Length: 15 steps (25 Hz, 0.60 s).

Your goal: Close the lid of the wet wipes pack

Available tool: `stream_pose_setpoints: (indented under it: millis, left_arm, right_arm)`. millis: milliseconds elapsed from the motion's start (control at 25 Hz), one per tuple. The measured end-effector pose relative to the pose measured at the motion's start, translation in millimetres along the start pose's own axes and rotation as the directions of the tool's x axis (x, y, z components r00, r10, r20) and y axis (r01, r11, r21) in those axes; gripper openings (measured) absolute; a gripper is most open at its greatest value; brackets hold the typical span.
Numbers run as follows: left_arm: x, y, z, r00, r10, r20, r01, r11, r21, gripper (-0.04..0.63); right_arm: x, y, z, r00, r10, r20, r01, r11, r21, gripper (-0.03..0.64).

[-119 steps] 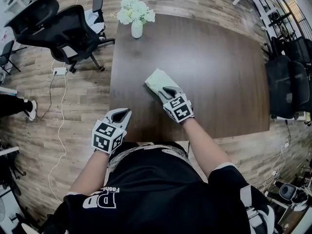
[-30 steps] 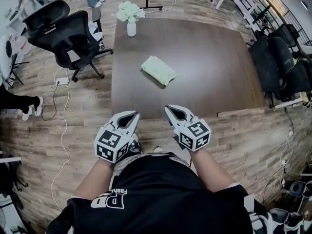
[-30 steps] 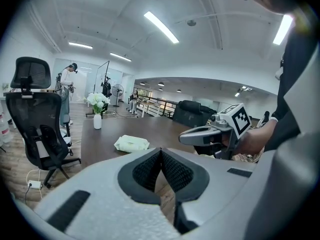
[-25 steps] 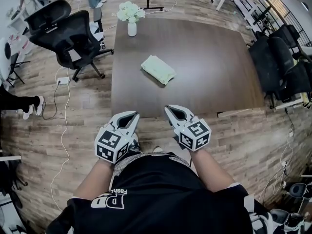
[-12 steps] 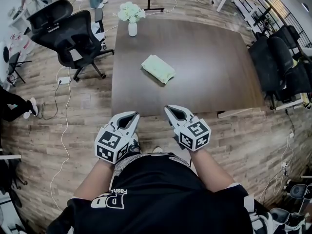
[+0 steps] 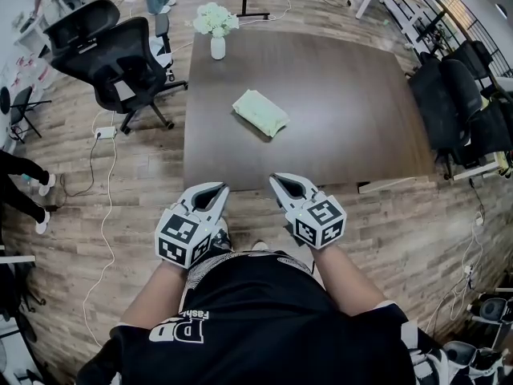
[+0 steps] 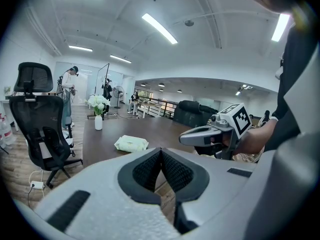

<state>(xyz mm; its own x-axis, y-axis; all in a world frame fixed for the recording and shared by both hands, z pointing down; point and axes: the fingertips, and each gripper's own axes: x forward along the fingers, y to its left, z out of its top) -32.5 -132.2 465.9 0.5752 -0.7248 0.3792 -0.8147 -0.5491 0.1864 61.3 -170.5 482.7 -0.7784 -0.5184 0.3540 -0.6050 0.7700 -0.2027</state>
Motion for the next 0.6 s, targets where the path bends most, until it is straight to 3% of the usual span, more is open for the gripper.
stream_pose_setpoints:
  millis: [600]
  left_arm:
    - [3.9,7.8,-1.5,1.000,-0.013,-0.008,0.013,1.000,0.003,0.017]
  right_arm:
    - [3.8,-1.0,1.5,1.000,-0.008,-0.007,0.008,1.000,-0.006,0.005]
